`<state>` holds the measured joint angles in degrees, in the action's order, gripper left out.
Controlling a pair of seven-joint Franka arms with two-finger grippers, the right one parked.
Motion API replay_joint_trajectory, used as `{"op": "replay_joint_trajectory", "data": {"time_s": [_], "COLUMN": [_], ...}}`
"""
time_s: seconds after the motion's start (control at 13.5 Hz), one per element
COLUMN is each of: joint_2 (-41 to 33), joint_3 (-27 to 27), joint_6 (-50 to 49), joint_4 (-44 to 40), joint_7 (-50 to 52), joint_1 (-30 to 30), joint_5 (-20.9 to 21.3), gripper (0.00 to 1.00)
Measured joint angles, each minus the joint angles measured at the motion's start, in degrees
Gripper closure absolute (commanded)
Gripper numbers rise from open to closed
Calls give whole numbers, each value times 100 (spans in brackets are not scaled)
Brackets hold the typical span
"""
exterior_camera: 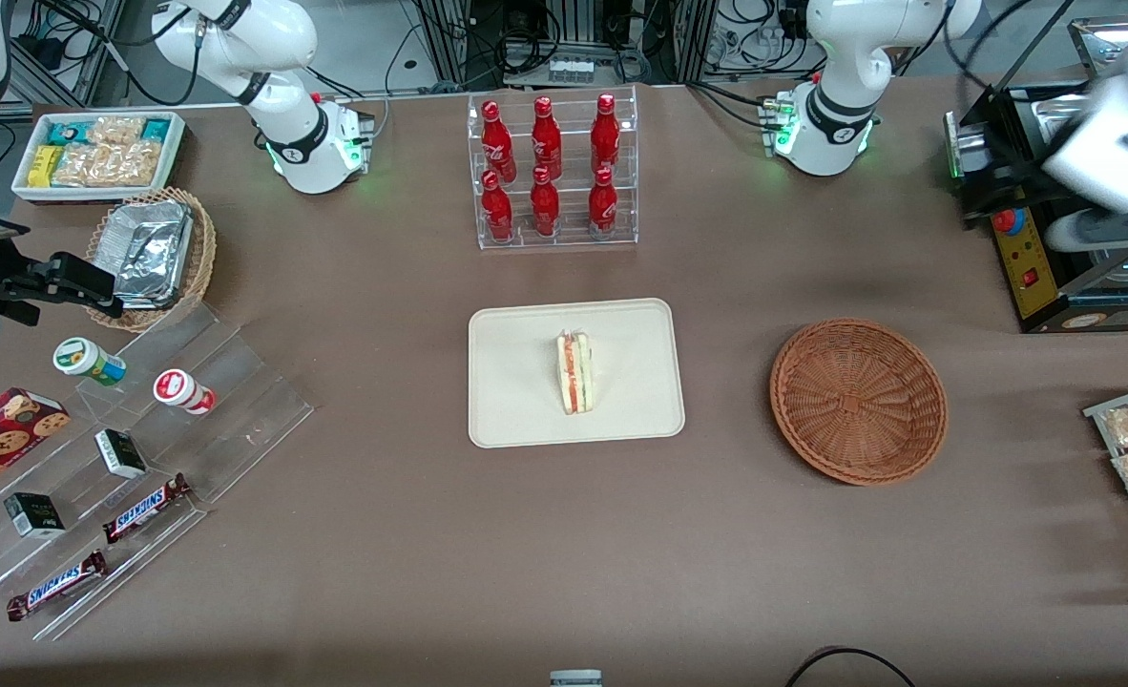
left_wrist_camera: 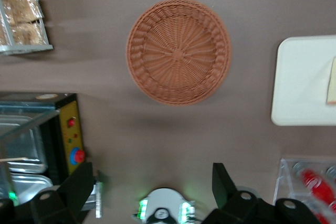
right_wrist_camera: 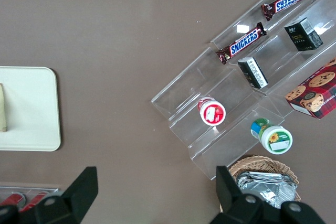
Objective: Place sandwich from basket to tray
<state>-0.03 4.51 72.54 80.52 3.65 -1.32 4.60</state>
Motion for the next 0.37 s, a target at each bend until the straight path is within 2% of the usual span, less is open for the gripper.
{"op": "replay_joint_trajectory", "data": {"time_s": [0.15,0.37], "joint_2": [-57,-36], "joint_3": [-298,-355], "joint_6": [-174,-229], "joint_4": [0,36], "joint_7": [-559,-686], "joint_1": [14,12], "joint_5": [-21,-31], "gripper": [0,0]}}
